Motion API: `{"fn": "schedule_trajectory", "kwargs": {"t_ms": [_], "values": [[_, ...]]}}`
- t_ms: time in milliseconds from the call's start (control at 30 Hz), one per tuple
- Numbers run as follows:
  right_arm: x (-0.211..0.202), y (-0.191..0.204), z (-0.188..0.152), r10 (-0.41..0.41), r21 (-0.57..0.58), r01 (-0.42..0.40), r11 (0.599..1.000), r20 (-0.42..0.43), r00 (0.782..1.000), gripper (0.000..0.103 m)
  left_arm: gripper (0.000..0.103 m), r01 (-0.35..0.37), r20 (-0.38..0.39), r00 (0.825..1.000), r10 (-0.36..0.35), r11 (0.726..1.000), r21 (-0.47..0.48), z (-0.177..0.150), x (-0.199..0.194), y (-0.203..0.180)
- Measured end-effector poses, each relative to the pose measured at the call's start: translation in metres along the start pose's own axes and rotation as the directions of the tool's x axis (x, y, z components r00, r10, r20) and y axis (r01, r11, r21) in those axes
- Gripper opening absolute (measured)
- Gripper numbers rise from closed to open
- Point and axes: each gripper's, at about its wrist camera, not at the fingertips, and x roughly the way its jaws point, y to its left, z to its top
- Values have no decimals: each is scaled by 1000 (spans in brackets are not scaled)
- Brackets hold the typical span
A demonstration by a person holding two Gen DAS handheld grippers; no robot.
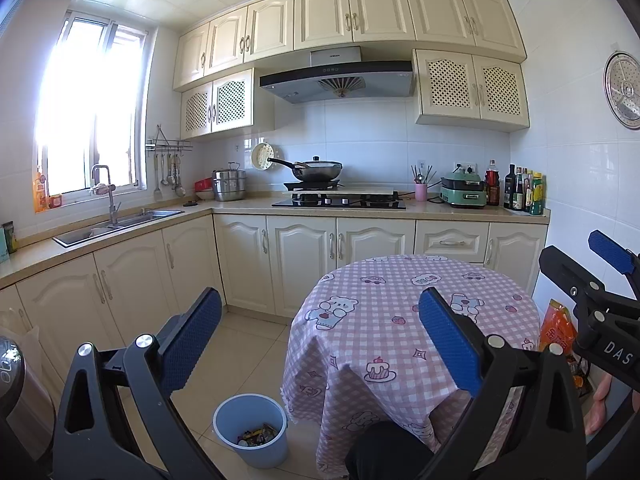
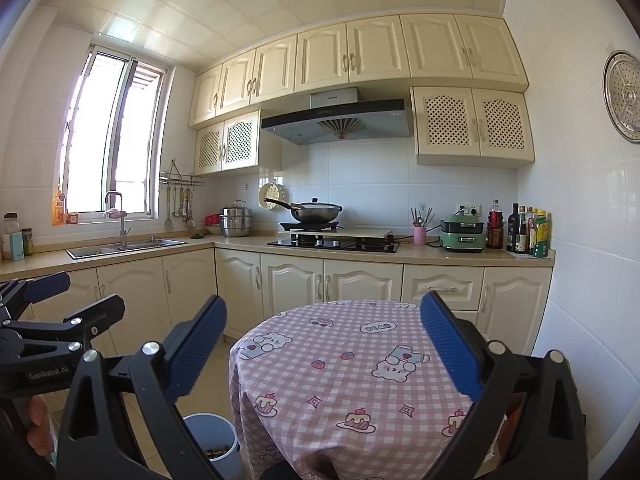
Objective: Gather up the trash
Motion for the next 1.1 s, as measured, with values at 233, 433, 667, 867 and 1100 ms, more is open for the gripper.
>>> {"fn": "schedule_trajectory", "kwargs": {"t_ms": [233,433,667,867,1100], "values": [[1,0,0,3,0,-3,1000,-2,1000,96,95,0,-2,1000,0,1000,0,-2,0,1],[2,-1,0,4,-1,-4,1000,-3,1000,96,95,0,-2,1000,0,1000,0,-1,0,1],[8,-5,-2,14,0,-14,1000,-10,1000,96,95,0,-4,1000,0,1000,0,-1,1,1],[13,-3,-2,19,-6,-19,1000,-17,1000,96,95,1,-16,1000,-1,1000,-6,-12,5,4],[24,3,-2,35,-18,-36,999,-38,999,96,95,-1,-39,999,1,1000,-17,-17,14,11]]}}
